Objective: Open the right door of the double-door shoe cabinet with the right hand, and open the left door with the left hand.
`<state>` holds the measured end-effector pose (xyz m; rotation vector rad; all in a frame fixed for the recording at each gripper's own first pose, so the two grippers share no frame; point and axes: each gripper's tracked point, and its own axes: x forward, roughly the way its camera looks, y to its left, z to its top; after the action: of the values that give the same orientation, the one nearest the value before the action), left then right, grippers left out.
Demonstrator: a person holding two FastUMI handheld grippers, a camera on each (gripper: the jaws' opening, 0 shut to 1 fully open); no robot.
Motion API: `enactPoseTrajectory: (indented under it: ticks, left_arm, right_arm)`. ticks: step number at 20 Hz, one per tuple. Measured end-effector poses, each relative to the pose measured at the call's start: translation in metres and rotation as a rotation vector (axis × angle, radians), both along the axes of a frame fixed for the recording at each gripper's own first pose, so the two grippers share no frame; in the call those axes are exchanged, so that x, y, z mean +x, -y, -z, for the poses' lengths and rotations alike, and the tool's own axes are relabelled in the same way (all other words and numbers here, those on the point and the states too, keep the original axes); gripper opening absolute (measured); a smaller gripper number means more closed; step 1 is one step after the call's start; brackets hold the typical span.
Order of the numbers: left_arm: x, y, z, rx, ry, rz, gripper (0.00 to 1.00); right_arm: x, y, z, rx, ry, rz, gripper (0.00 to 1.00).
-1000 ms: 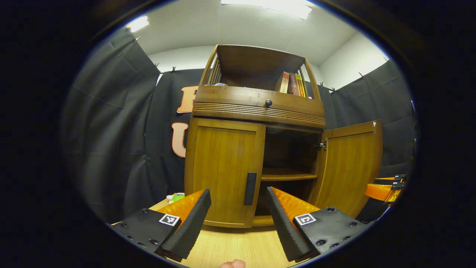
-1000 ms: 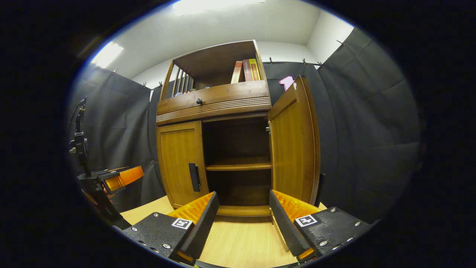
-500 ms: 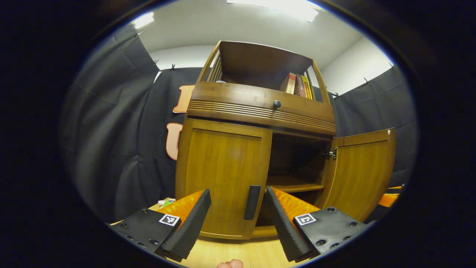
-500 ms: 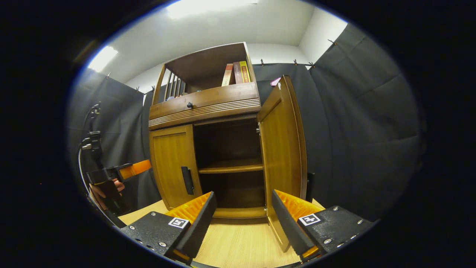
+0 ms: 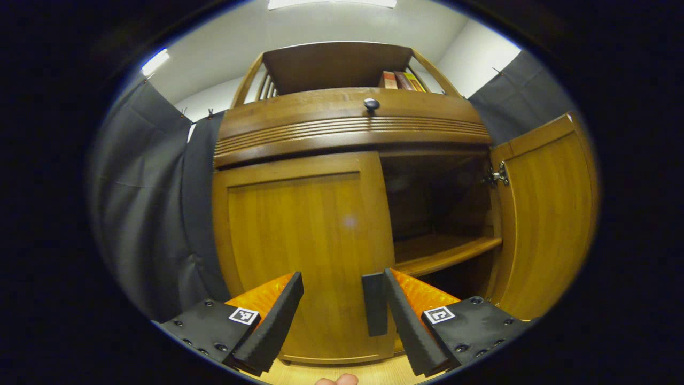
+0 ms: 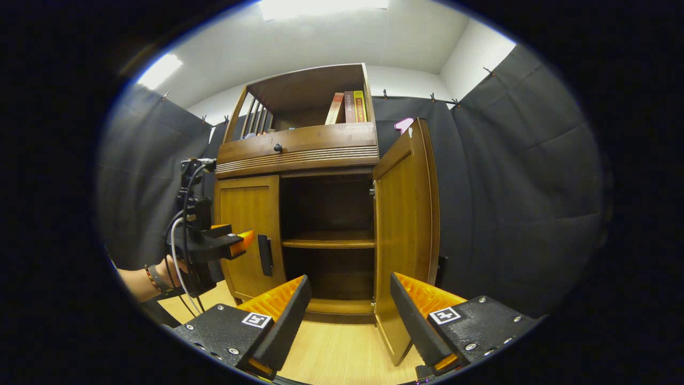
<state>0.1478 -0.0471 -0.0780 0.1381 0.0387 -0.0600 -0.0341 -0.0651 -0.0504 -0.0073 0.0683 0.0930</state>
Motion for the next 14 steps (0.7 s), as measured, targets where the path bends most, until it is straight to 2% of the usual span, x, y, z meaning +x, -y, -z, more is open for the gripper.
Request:
enactPoseTrajectory:
  ticks: [2, 3, 4, 7, 8, 11, 14]
  left_arm:
    - [0.008, 0.009, 0.011, -0.026, -0.003, 0.007, 1.0]
    - [0.014, 0.01, 0.013, -0.02, 0.001, 0.002, 0.97]
    - [0.021, 0.01, 0.016, -0.02, 0.004, -0.006, 1.0]
    - [0.036, 0.014, 0.028, -0.038, -0.021, -0.008, 0.97]
    - [0.04, 0.015, 0.033, -0.05, -0.033, -0.002, 1.0]
    - [0.052, 0.007, 0.049, -0.044, -0.08, -0.03, 0.94]
    - [0.055, 0.007, 0.043, -0.043, -0.051, -0.026, 1.0]
  right_arm:
    - [-0.001, -0.001, 0.001, -0.01, -0.006, -0.004, 0.92]
    - [-0.001, 0.0, 0.0, -0.012, -0.006, -0.003, 0.92]
    - [-0.001, 0.0, 0.0, -0.011, -0.006, -0.002, 1.0]
    - [0.002, 0.006, 0.0, 0.002, -0.01, 0.009, 1.0]
    - [0.002, 0.007, -0.001, 0.009, -0.009, 0.011, 1.0]
    - [0.002, 0.011, -0.003, 0.019, -0.007, 0.019, 1.0]
    - [0.005, 0.017, -0.001, 0.011, -0.004, 0.032, 1.0]
